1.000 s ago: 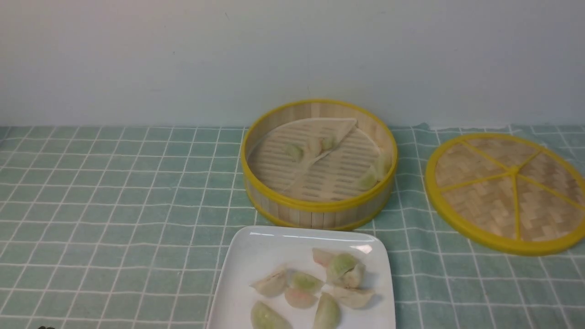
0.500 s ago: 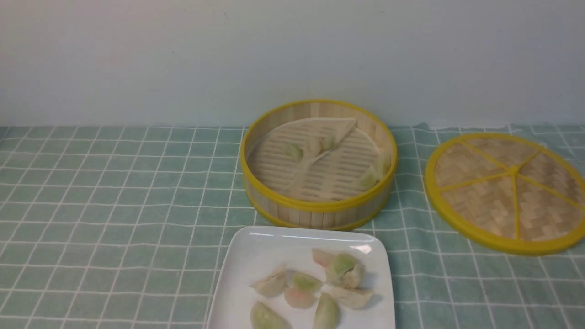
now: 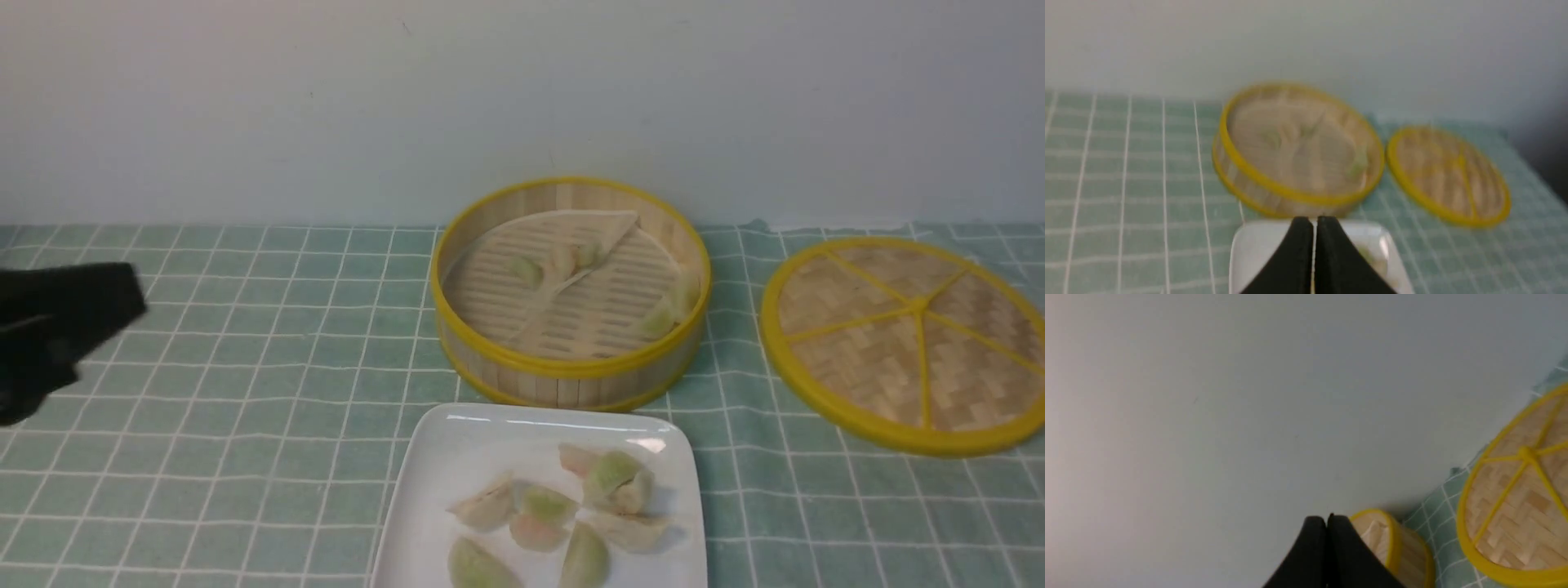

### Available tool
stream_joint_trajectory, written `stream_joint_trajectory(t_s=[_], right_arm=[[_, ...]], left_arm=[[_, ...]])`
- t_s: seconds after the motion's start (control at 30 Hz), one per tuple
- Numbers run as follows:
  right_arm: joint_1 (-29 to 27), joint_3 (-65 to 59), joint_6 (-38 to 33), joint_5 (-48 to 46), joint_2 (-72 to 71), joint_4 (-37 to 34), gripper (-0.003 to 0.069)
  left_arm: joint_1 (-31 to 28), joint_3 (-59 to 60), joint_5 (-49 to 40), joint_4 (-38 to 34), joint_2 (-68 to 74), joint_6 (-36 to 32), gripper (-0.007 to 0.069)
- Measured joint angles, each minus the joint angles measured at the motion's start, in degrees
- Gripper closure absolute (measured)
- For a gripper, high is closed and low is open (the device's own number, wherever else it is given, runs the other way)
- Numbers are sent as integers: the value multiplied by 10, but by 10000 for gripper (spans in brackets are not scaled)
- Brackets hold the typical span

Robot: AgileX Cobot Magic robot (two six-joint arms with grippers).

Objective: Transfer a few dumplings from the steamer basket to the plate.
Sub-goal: Use the left arm to grab a dumpling from the steamer

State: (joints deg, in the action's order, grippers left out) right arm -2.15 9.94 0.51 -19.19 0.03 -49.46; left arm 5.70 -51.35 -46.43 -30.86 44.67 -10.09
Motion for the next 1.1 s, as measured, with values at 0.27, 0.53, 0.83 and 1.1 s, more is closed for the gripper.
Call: stream_joint_trajectory(t_s=[0.27, 0.53, 0.83, 1.1], right_arm=[[1, 307, -69, -406, 257, 222, 673], [1, 389, -71, -525, 361, 341, 673], [1, 389, -72, -535, 352, 344, 673], [1, 389, -72, -535, 352, 344, 673]], left_arm=[[22, -176, -81, 17, 345, -91, 631], [109, -365, -101, 88, 539, -77, 631], [161, -635, -178, 169, 763, -72, 631], [164, -772, -197, 200, 880, -95, 606]])
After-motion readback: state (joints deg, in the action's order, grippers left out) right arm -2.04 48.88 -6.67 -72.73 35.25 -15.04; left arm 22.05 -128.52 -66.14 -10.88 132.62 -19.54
